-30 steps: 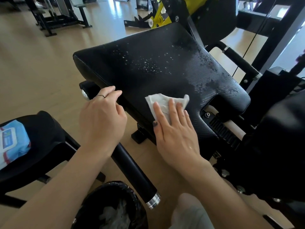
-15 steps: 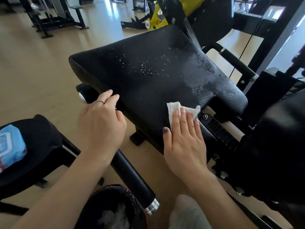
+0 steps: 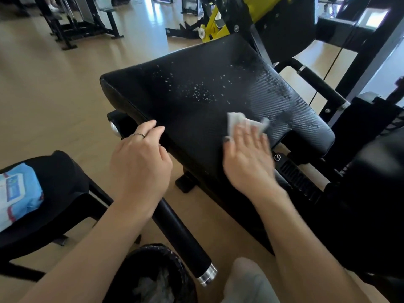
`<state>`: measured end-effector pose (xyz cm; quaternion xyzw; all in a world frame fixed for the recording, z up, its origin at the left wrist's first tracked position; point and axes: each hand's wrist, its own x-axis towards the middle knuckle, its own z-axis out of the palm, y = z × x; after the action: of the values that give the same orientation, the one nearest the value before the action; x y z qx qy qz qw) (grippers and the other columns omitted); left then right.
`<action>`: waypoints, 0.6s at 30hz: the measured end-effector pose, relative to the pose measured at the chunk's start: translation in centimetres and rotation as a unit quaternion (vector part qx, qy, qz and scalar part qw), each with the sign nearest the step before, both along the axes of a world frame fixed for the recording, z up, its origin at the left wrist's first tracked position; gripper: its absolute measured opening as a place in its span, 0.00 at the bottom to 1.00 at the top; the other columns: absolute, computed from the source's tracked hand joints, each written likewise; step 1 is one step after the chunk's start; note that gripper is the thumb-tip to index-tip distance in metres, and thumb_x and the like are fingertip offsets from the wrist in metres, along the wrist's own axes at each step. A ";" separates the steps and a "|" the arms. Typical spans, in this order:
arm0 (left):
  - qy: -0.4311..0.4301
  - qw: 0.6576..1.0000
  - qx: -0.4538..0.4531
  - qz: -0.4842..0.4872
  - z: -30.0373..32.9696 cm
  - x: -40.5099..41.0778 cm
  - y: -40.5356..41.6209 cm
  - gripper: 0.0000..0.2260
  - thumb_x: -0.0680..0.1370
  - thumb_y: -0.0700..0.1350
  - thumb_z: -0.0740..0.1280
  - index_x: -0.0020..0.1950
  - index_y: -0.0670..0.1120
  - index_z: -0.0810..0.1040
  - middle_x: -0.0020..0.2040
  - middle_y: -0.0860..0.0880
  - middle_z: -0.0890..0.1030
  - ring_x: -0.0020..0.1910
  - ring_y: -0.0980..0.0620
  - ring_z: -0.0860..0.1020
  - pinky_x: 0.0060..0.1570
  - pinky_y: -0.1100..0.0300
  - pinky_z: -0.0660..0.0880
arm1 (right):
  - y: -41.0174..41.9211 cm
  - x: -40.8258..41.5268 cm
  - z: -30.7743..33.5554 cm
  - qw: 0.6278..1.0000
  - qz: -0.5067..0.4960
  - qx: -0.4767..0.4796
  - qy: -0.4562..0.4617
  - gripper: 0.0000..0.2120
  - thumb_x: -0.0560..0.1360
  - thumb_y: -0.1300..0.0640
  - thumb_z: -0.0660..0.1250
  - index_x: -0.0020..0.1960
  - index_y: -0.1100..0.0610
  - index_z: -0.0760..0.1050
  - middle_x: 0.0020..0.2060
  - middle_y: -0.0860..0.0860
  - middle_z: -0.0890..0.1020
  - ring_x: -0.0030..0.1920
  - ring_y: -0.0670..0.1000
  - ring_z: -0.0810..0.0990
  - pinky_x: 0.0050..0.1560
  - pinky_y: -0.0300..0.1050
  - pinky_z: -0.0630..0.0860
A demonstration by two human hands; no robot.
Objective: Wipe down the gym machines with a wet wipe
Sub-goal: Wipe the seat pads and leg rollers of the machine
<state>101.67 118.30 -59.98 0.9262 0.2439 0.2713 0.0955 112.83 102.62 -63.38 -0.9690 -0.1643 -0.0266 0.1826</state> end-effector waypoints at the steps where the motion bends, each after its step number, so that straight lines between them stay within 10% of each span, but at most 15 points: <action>1: 0.003 1.000 0.003 -0.001 0.0 0.0 0.0 0.19 0.79 0.38 0.62 0.69 0.46 0.79 0.71 0.51 0.76 0.59 0.46 0.80 0.58 0.51 0.76 | 2.1 -0.8 0.7 0.998 0.061 0.009 -0.027 0.29 0.85 0.46 0.41 0.84 0.55 0.43 0.83 0.52 0.46 0.82 0.52 0.42 0.81 0.52 0.40; 5: 0.012 1.000 0.016 0.002 -0.1 0.1 0.2 0.20 0.79 0.37 0.61 0.69 0.46 0.79 0.72 0.51 0.76 0.61 0.47 0.80 0.61 0.51 0.74 | 4.5 -2.2 1.5 0.970 0.234 0.003 -0.066 0.27 0.86 0.48 0.40 0.84 0.51 0.43 0.83 0.45 0.45 0.82 0.46 0.40 0.81 0.50 0.36; 11: 0.006 1.000 0.008 0.008 0.0 0.2 -0.1 0.20 0.79 0.37 0.62 0.70 0.47 0.78 0.72 0.51 0.76 0.60 0.47 0.80 0.61 0.52 0.74 | 1.2 8.0 2.2 0.997 -0.032 0.035 0.062 0.28 0.85 0.48 0.41 0.84 0.54 0.44 0.83 0.50 0.45 0.82 0.50 0.41 0.81 0.52 0.39; 18: 0.011 1.000 0.010 -0.008 0.1 0.2 0.2 0.21 0.79 0.38 0.60 0.71 0.47 0.77 0.71 0.51 0.76 0.63 0.48 0.78 0.61 0.51 0.76 | 10.0 2.8 4.3 0.960 0.277 0.015 -0.037 0.27 0.86 0.50 0.41 0.84 0.52 0.47 0.83 0.48 0.48 0.82 0.49 0.41 0.81 0.50 0.39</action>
<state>101.83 118.46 -59.92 0.9318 0.2350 0.2630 0.0861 115.62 112.65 -59.04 -0.8810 -0.4323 -0.0137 0.1915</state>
